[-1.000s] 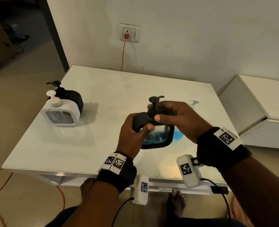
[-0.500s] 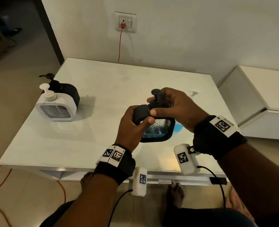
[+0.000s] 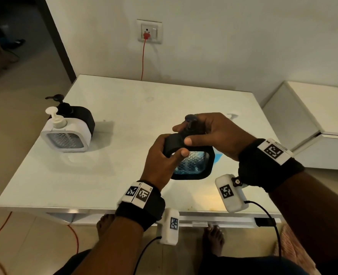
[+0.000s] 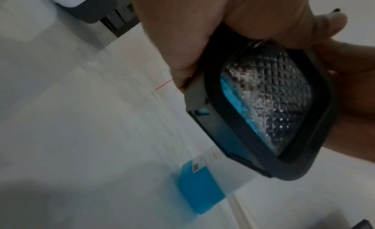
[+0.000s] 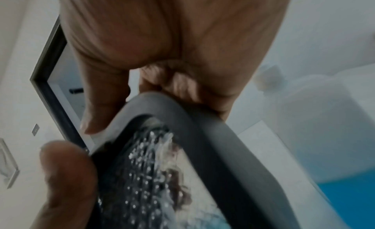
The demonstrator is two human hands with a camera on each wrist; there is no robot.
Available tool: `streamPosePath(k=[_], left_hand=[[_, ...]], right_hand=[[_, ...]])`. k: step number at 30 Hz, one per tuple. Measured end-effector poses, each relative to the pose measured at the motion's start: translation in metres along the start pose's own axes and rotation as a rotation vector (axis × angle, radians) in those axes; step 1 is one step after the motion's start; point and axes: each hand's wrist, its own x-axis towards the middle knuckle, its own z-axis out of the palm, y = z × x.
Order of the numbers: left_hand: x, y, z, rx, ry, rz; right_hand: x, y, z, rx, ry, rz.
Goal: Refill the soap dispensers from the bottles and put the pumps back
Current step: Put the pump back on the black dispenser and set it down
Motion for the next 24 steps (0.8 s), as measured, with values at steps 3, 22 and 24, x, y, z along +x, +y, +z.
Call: streamPosePath(k=[3,22,24], left_hand=[[0.000,0.002,-0.001,-0.005,-0.007,-0.003],[-0.007,0.009,0.006,0.116,0.058,-0.002],[-0.006,0.010,0.006,0.100,0.053,-0.004]], right_hand=[[-0.002,-0.002,-0.007,0.063,-0.114,0.017],[-0.005,0.013,-0.001,-0.121,0.060,-0.042],[-0.009,0.010,-0.009,-0.050,-0.018,-0.040]])
